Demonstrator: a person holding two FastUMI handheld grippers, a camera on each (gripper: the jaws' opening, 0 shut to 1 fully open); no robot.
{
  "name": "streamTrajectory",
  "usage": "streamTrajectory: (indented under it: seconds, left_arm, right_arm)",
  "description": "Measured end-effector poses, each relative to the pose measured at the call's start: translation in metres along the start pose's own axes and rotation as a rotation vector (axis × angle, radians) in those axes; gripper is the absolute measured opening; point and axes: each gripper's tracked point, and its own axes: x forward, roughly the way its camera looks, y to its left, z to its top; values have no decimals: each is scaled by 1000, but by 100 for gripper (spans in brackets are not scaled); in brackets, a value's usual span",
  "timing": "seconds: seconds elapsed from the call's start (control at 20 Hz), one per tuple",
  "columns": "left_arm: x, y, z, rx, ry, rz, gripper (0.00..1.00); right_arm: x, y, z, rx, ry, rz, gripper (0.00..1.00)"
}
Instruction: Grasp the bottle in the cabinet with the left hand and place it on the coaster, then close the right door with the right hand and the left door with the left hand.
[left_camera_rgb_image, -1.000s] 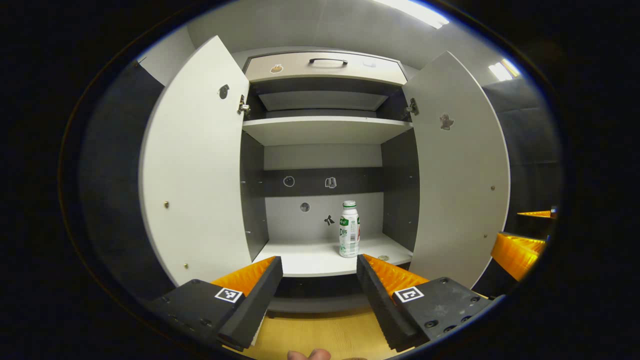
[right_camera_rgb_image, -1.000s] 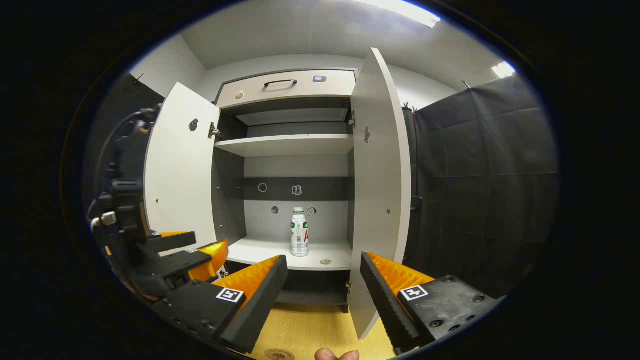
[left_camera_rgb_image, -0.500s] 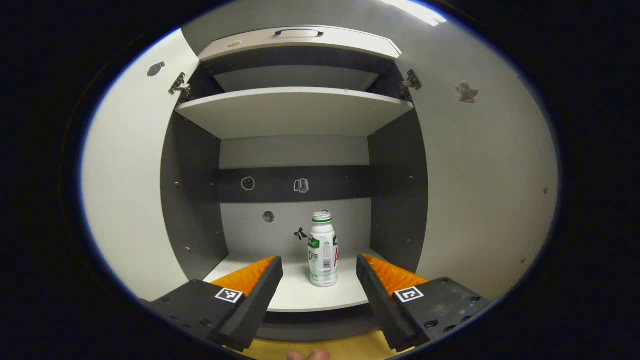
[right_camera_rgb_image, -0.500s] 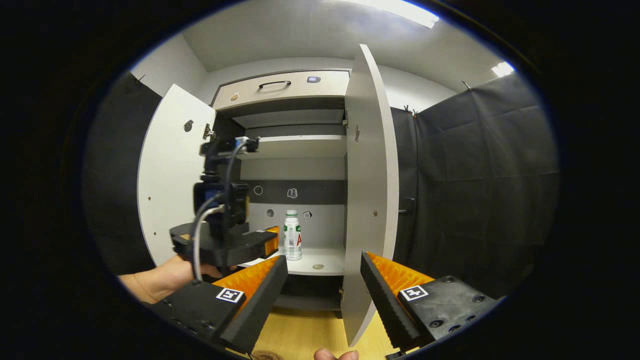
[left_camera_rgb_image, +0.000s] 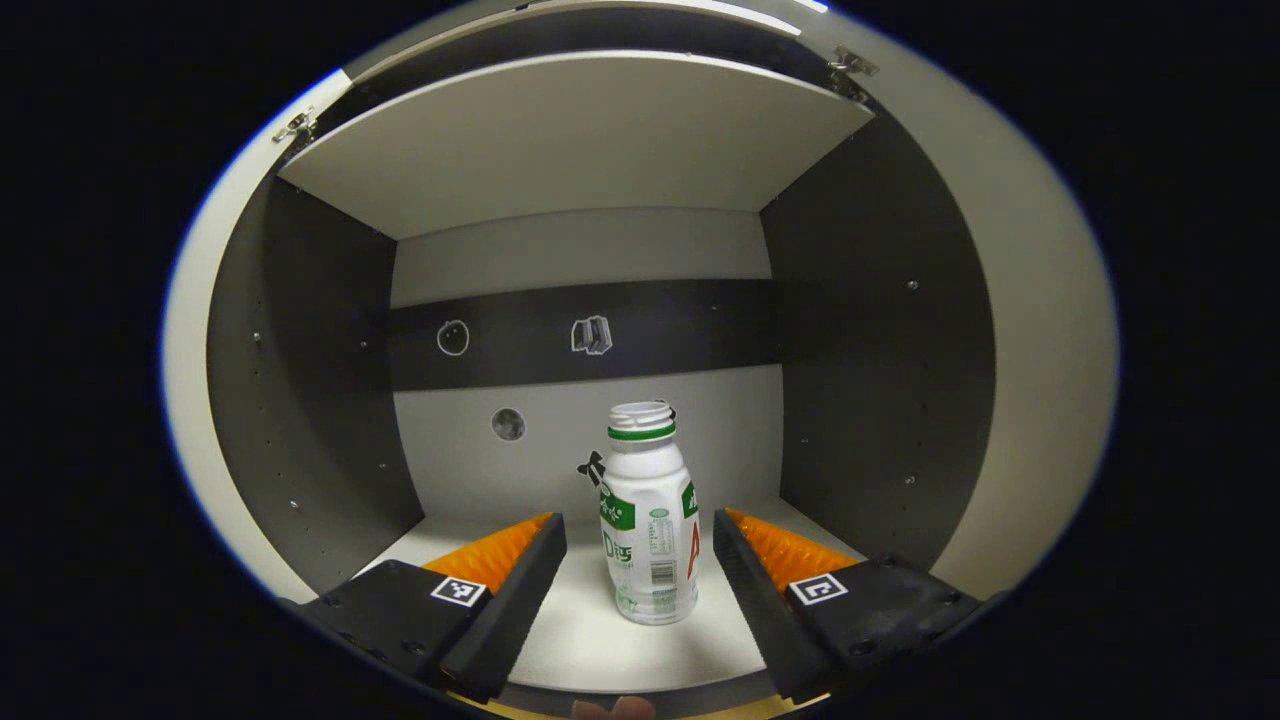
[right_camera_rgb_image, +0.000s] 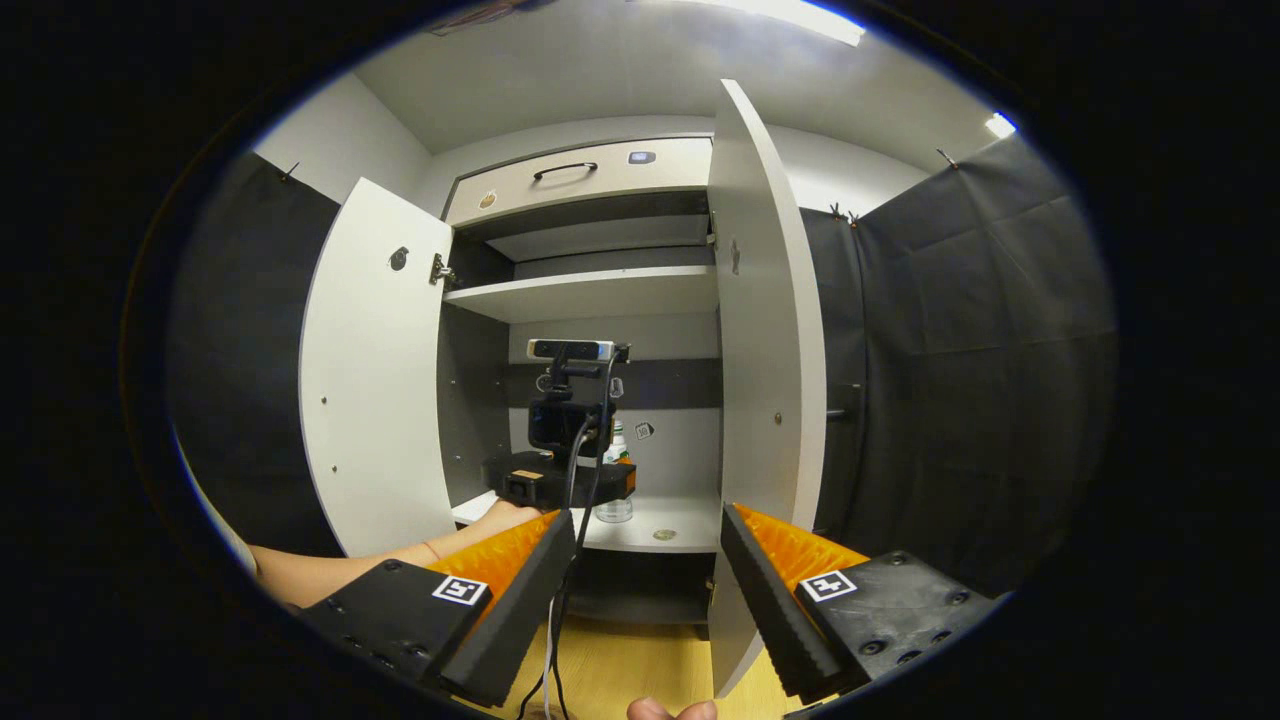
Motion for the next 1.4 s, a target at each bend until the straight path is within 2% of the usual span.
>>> streamTrajectory:
  seconds: [0.25, 0.45, 0.5, 0.7, 1.05, 1.2, 1.4]
  left_arm:
    - [37, 0, -15, -12, 10, 14, 94]
    - [47, -4, -16, -5, -2, -24, 95]
    - [47, -5, -15, -6, -4, -29, 85]
    - [39, -3, -9, -4, -8, -38, 80]
    - [-36, 9, 35, -15, -82, -78, 80]
    - [-77, 20, 40, -48, -93, -80, 80]
    - [-138, 33, 39, -39, -116, -75, 80]
  right_arm:
    - [12, 1, -8, 3, 16, 14, 97]
    - [19, -7, -11, 7, 17, -5, 97]
    - [20, -8, -12, 9, 19, -10, 97]
    - [21, -10, -11, 9, 14, -28, 97]
    - [11, -3, -4, -2, -6, -54, 97]
    - [3, 2, 1, -1, -18, -61, 97]
    - [-6, 3, 4, -15, -31, -78, 97]
